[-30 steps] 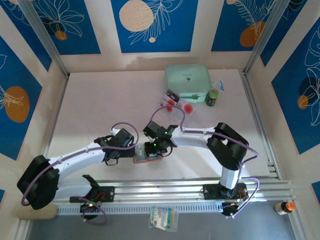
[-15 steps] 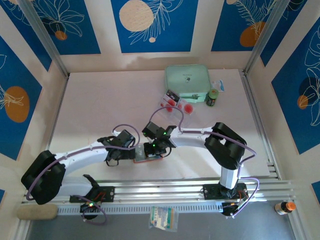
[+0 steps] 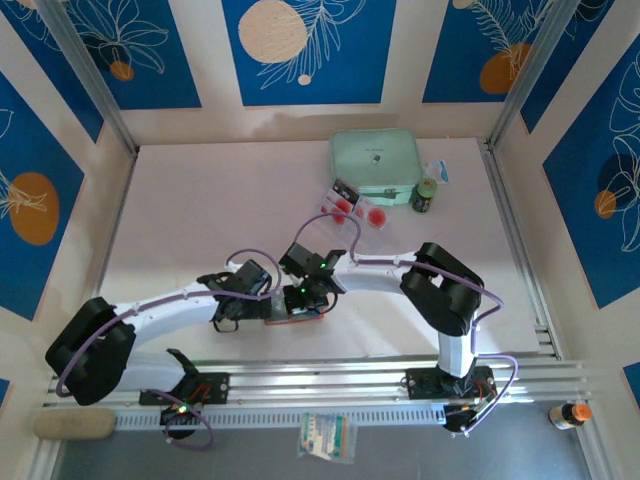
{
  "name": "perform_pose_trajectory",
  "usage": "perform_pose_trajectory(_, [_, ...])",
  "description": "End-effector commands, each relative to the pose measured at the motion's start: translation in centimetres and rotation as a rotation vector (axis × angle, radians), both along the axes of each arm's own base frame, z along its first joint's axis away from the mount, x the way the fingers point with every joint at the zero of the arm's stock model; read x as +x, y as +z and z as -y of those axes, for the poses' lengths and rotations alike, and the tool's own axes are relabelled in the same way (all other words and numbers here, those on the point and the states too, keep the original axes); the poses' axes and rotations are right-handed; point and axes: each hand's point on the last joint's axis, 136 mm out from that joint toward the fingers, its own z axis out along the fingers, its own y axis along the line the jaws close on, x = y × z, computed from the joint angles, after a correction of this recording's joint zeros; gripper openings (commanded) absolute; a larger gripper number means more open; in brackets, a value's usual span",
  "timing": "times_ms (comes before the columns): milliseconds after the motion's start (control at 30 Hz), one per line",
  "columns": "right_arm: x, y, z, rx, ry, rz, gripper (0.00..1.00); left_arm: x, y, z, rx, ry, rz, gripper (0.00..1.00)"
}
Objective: Put the credit cards into the card holder
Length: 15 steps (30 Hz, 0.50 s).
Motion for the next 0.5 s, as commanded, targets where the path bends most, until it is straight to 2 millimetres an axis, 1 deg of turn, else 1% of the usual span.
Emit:
perform_pose_trajectory(0, [-0.6,0.2,-1.3,0.025,0.042,-0.016,0.00,-0.2,-0.2,-0.1,-0.016,0.011,-0.007,1.00])
perform_pose_trajectory(133, [-0.5,0.6,-1.0,0.022,0.040,-0.008,0.00,0.2,0.7,0.0,-0.023,0.011,0.014,1.00])
perform_pose_trajectory(467, [0.6,2.7,0.0,0.047,0.015,0.028,0.00,1.7,5.3,0.0,-0.051,0.022,0.130,1.00])
